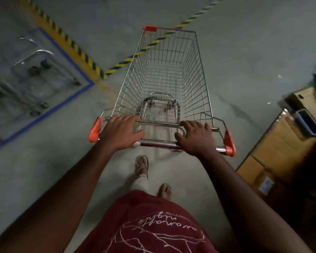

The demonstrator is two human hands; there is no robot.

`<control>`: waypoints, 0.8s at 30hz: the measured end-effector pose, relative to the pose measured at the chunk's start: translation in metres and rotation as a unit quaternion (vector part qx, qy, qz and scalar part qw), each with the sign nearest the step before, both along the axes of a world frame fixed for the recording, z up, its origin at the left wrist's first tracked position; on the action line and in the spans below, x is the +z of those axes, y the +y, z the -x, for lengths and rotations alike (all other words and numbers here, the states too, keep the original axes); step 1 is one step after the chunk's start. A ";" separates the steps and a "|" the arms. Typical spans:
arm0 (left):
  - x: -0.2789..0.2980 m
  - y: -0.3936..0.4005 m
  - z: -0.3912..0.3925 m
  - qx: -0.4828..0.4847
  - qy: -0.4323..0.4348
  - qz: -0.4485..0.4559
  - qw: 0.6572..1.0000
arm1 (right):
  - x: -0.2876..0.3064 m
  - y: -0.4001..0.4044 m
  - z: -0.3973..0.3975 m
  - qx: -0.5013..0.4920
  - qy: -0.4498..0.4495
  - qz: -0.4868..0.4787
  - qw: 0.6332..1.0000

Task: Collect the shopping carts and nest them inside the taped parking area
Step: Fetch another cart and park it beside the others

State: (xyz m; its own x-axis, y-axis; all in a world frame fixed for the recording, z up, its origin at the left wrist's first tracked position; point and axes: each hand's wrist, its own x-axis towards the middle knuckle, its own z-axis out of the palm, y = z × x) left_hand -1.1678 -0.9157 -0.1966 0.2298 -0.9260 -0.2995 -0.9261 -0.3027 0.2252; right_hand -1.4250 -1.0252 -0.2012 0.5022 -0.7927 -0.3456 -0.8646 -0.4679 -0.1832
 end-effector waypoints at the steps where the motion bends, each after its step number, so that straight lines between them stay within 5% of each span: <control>1: 0.001 0.021 -0.002 0.024 0.004 0.002 1.000 | 0.000 0.011 -0.006 0.021 -0.001 0.001 1.000; 24: 0.014 0.469 -0.066 0.393 -0.023 0.075 0.916 | 0.003 0.338 -0.202 0.334 -0.038 0.009 0.942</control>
